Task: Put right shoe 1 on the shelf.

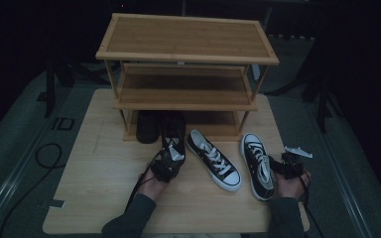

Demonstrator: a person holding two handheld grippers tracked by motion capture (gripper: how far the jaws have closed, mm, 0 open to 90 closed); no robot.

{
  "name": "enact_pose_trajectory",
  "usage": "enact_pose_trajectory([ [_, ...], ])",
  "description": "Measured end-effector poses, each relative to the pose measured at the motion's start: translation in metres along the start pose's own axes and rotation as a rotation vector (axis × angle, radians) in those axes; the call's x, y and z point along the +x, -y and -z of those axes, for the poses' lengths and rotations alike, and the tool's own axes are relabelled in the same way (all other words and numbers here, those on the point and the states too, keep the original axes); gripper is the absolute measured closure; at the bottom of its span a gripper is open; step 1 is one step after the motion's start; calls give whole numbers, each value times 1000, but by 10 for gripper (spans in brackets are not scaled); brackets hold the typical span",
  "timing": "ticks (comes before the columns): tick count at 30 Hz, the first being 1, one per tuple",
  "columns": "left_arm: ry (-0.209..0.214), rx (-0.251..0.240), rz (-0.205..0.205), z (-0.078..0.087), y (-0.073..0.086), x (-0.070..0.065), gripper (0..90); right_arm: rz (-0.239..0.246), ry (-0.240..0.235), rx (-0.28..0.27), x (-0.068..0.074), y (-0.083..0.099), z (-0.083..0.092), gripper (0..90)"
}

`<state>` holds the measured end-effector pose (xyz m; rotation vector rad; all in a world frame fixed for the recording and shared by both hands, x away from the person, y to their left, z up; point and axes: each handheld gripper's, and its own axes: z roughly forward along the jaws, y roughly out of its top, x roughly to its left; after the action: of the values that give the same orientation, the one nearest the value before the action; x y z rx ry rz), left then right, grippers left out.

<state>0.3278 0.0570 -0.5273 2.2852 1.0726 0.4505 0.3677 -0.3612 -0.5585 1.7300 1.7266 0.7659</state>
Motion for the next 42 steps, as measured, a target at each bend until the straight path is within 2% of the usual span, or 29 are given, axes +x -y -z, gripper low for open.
enact_pose_trajectory([
  [1, 0, 0, 0, 0, 0, 0, 895, 0, 0, 0, 0, 0, 0, 276],
  [2, -5, -9, 21, 0, -6, 6, 896, 0, 0, 0, 0, 0, 0, 276],
  [5, -21, -8, 30, -1, -12, 12, 898, 1, -1, 1, 0, 0, 0, 276],
  [6, 8, -11, 34, -2, -15, 15, 898, 1, 0, 1, 0, 0, 0, 276],
  [10, -7, -9, 7, -7, -22, 11, 898, 2, 0, 1, 0, 0, 0, 277],
  [13, 1, -17, 11, -7, -25, 11, 898, 2, 0, 2, 0, 0, 0, 277],
  [14, -42, -16, 13, -8, -27, 13, 897, 2, 0, 2, 0, 0, 0, 277],
  [15, -42, -16, 13, -8, -27, 13, 897, 2, 0, 2, 0, 0, 0, 277],
  [16, -36, -22, 35, -8, -27, 17, 897, 2, 0, 1, 0, 0, 0, 277],
  [23, -51, -16, 38, -13, -33, 28, 897, 1, 0, 2, 0, 0, 0, 277],
  [25, -67, -11, 48, -17, -38, 34, 897, 1, 0, 2, 0, 0, 0, 277],
  [28, -63, -16, 62, -22, -43, 39, 898, 1, 0, 2, 0, 0, 0, 277],
  [34, -85, -14, 70, -31, -52, 45, 898, 1, 0, 2, 0, 0, 0, 277],
  [42, -80, -21, 85, -35, -55, 47, 889, 1, 0, 2, 0, 0, 0, 278],
])
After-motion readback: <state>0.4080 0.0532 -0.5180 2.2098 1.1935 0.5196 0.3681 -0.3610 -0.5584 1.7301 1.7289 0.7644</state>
